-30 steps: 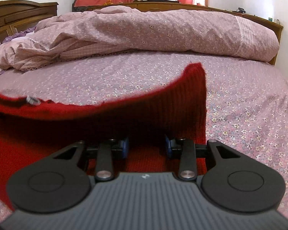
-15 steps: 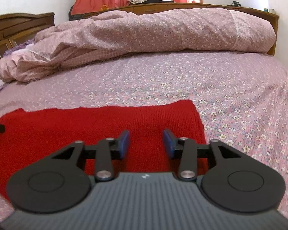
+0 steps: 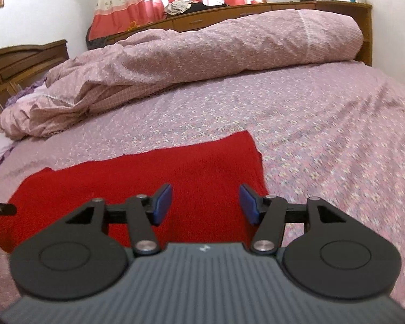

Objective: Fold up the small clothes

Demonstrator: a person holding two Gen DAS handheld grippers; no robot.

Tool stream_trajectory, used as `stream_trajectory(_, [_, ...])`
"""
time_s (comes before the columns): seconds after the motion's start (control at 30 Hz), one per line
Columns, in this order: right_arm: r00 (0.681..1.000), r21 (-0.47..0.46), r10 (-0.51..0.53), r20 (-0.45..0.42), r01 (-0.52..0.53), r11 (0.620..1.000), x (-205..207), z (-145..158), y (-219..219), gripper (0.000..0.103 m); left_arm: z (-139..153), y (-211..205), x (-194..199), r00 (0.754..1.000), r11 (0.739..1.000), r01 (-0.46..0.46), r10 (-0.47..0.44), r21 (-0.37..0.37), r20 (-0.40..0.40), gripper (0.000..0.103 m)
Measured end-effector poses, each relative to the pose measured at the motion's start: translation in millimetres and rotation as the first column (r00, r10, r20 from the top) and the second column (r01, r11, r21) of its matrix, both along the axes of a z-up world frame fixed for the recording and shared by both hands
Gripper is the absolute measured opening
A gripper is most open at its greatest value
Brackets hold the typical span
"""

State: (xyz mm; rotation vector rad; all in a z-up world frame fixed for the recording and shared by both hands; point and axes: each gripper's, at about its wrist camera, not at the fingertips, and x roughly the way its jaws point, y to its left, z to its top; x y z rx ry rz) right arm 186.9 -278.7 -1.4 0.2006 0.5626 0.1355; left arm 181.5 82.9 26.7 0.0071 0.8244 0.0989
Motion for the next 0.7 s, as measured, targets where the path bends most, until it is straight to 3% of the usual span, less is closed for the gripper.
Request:
stream_trajectory(0.23, [0.998,0.059,-0.057,-0.012,0.058,0.997,-26,1,-8,0.067,0,6,-16,0.999,0.998,-0.044,0.043,-0.037,-0.013,0.085])
stream_trajectory(0.43, [0.991,0.118,-0.126,-0.045,0.131,0.984,-46,-3,-18,0.068,-6,18,-27,0.996,0.992,-0.085,0.082,-0.093,-0.043,0.085])
stream_trajectory(0.7, [0.971,0.297,-0.184,-0.155,0.223,0.928,-53,-20,-32,0.079,-12,27,-28,0.993,0.988,-0.106,0.100,-0.115,-0.063,0.085])
